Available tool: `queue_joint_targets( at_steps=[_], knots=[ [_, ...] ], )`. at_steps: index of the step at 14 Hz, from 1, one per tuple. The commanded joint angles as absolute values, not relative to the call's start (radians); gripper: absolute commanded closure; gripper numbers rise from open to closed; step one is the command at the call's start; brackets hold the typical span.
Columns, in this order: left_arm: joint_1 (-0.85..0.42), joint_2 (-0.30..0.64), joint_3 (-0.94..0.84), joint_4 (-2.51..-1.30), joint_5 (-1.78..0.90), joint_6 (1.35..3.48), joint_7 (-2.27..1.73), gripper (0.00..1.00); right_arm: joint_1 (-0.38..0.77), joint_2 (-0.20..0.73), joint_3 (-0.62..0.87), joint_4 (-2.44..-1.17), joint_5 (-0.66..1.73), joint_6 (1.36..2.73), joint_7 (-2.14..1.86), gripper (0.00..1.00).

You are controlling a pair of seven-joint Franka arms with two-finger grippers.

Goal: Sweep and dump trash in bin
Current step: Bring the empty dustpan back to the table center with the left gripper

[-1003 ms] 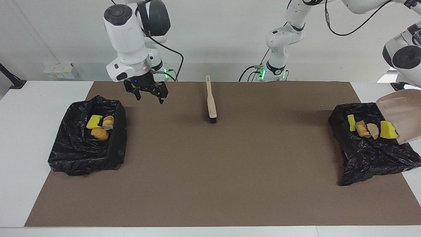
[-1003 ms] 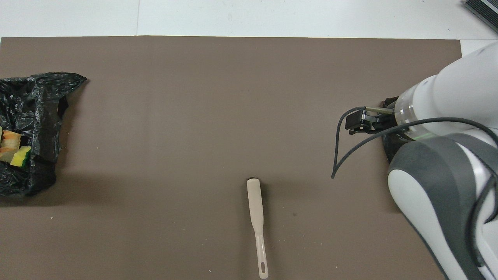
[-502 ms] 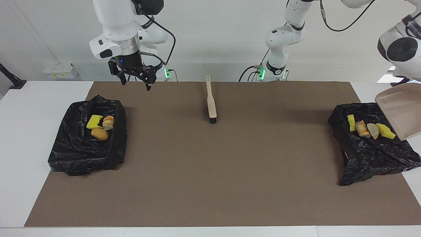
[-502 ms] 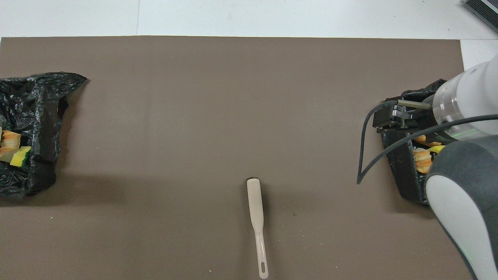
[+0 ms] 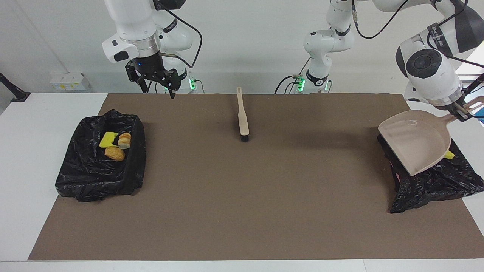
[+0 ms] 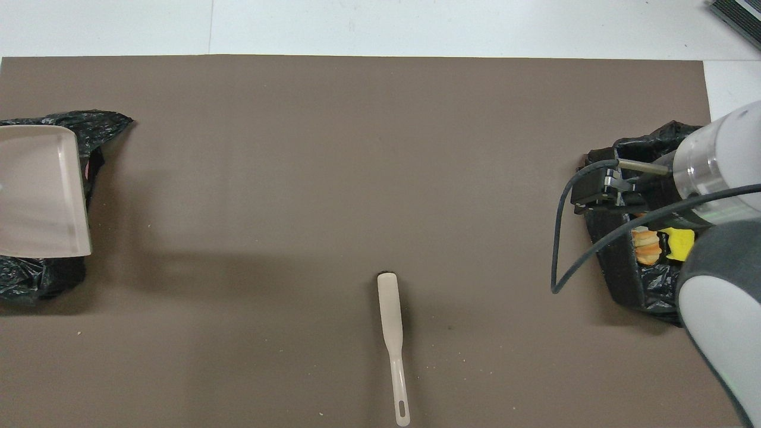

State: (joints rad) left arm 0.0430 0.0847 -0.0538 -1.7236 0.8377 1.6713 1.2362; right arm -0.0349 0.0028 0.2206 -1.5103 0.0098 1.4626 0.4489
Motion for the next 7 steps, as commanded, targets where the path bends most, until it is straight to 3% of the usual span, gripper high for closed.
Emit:
queue_joint_targets(
  at_steps=[1,7],
  knots=[
    [-0.026,0.048,-0.038,-1.747,0.724,1.577,1.123,1.0,-0.06,-0.041,0.221,-1.565,0.035,1.473,0.382,0.0],
    [-0.161,0.028,-0.04,-1.747,0.482,1.444,0.809,1.0,-0.067,-0.026,0.209,-1.557,-0.067,1.488,0.301,0.0]
  ],
)
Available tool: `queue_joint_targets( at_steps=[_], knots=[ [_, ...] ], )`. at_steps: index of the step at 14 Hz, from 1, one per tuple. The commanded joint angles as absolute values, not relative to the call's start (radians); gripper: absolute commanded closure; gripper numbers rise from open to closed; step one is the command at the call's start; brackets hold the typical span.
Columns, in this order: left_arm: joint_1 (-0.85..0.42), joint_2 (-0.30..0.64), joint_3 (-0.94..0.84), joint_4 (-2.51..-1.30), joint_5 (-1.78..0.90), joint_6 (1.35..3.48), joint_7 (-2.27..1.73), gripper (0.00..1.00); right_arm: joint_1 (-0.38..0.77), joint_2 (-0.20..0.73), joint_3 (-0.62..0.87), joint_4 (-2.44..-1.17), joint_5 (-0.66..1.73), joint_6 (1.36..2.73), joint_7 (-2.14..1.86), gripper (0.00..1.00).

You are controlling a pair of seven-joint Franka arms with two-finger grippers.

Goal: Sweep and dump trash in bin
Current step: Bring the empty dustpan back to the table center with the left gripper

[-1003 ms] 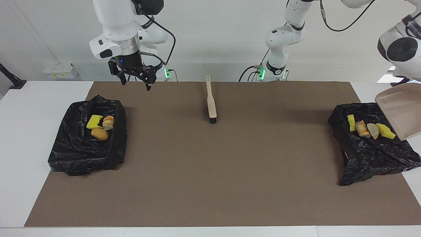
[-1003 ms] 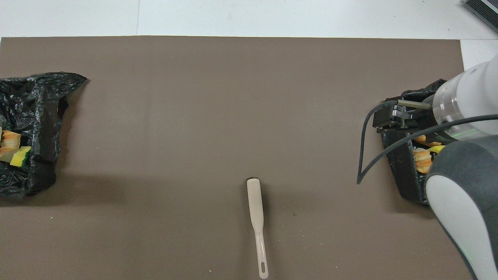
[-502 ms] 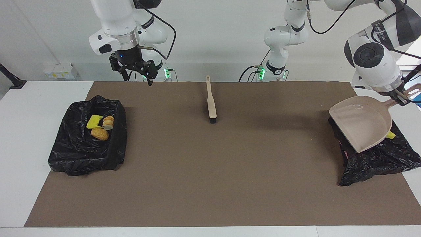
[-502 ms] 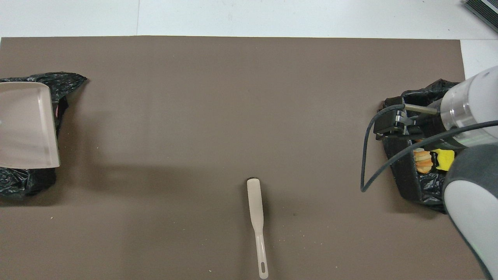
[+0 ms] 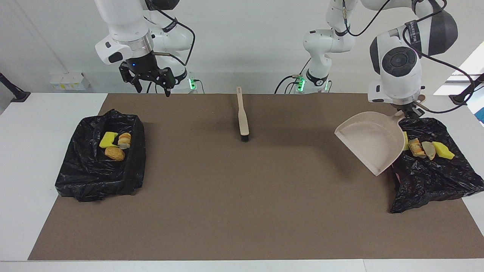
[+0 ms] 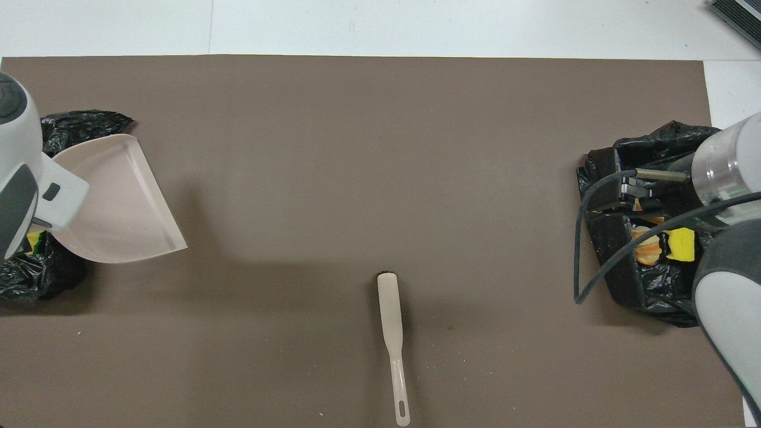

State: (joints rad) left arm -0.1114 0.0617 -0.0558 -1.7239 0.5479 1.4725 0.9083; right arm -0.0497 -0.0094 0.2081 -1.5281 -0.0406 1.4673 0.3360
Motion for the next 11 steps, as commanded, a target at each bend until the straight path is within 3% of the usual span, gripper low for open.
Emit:
queue_joint_targets(
  at_steps=[1,11],
  knots=[
    [-0.187,0.025,-0.04,-1.747,0.442,1.439,0.737,1.0,-0.067,-0.025,0.212,-1.552,-0.084,1.482,0.301,0.0],
    [-0.388,0.009,-0.058,-1.738,0.011,1.482,-0.005,1.0,-0.072,-0.061,0.203,-1.608,-0.018,1.496,0.282,0.0]
  ],
)
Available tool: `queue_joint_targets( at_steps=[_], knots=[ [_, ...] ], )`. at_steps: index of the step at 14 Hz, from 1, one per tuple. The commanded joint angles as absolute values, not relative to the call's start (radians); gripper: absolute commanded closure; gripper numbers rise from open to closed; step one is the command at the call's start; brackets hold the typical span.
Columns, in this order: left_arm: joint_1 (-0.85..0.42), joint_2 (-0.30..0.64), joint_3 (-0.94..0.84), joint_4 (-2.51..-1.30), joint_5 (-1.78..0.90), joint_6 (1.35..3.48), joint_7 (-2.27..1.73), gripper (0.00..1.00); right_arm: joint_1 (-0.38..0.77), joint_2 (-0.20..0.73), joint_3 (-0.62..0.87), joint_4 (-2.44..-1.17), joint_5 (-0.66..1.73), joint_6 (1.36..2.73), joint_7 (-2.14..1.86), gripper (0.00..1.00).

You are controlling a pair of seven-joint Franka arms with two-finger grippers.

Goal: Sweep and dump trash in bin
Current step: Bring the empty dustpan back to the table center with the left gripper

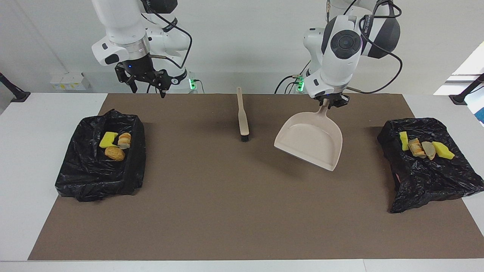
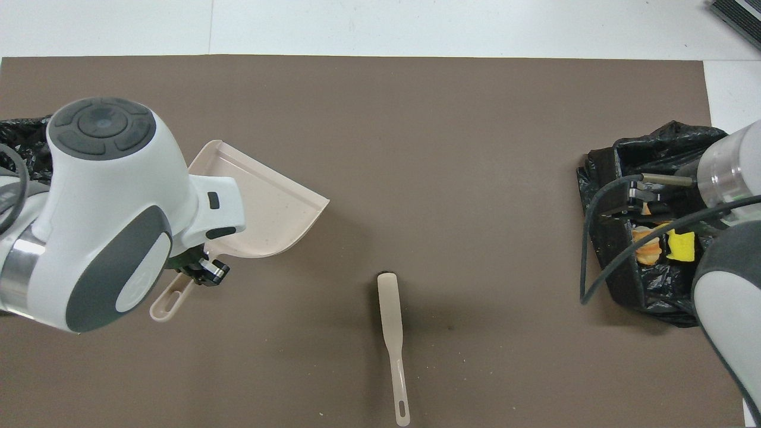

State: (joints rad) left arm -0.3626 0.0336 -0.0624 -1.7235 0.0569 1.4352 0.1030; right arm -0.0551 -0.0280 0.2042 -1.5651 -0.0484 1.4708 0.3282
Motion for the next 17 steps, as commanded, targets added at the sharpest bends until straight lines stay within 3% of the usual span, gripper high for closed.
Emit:
queue_joint_targets(
  at_steps=[1,6,10,17],
  knots=[
    [-0.396,0.02,-0.075,-1.732,-0.011,1.508,-0.065,1.0,-0.074,-0.061,0.202,-1.608,-0.018,1.508,0.258,0.0],
    [-0.436,0.063,-0.095,-1.717,-0.081,1.65,-0.251,1.0,-0.077,-0.057,0.19,-1.6,-0.018,1.513,0.262,0.0],
    [-0.517,0.26,-0.1,-1.593,-0.092,1.715,-0.431,1.0,-0.094,-0.051,0.19,-1.595,-0.018,1.52,0.258,0.0],
    [-0.583,0.391,-0.1,-1.585,-0.092,1.928,-0.534,1.0,-0.095,-0.051,0.189,-1.595,-0.018,1.517,0.255,0.0]
  ],
)
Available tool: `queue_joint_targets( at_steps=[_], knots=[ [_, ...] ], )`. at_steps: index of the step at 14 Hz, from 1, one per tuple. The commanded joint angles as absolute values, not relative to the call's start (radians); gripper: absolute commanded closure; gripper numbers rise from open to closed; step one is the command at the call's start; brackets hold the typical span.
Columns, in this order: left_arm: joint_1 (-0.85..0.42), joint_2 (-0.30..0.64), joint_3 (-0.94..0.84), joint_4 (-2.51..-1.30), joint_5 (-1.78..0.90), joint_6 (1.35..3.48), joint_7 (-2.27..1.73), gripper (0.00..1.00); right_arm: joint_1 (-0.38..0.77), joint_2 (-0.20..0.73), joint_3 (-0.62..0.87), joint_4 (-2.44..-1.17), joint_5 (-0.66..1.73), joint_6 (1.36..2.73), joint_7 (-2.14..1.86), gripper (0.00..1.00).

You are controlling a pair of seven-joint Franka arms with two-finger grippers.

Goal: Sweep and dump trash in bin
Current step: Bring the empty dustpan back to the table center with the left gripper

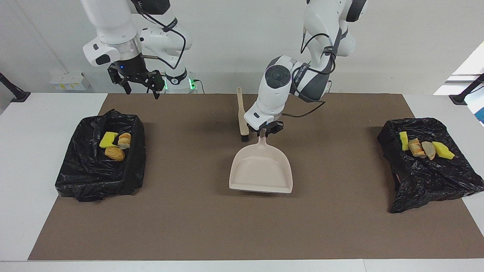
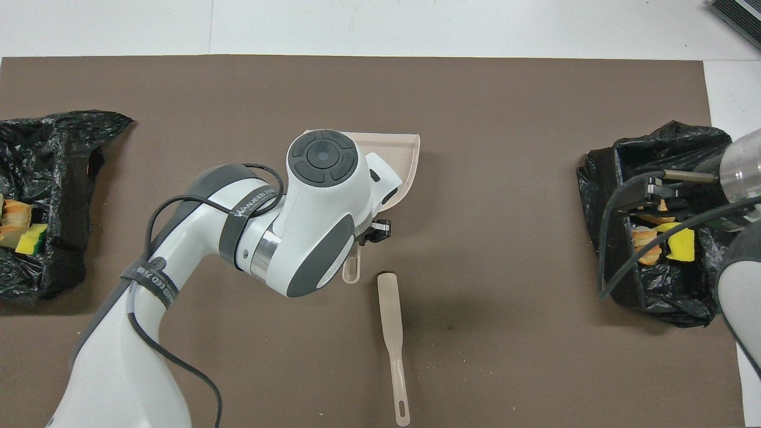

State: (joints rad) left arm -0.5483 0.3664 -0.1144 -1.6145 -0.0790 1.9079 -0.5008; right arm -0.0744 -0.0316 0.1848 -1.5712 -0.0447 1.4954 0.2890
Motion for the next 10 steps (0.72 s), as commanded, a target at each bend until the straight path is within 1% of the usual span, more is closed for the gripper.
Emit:
queue_joint_targets(
  at_steps=[1,2,5,10],
  knots=[
    [-0.589,0.411,-0.1,-1.582,-0.092,1.937,-0.535,1.0,-0.095,-0.051,0.189,-1.595,-0.018,1.517,0.256,0.0],
    [-0.592,0.431,-0.098,-1.58,-0.091,1.959,-0.541,1.0,-0.095,-0.051,0.19,-1.595,-0.02,1.517,0.256,0.0],
    [-0.607,0.434,-0.098,-1.585,-0.09,2.008,-0.574,1.0,-0.095,-0.051,0.189,-1.595,-0.018,1.514,0.255,0.0],
    [-0.615,0.471,-0.098,-1.583,-0.089,2.057,-0.6,1.0,-0.095,-0.051,0.19,-1.595,-0.018,1.516,0.253,0.0]
  ],
)
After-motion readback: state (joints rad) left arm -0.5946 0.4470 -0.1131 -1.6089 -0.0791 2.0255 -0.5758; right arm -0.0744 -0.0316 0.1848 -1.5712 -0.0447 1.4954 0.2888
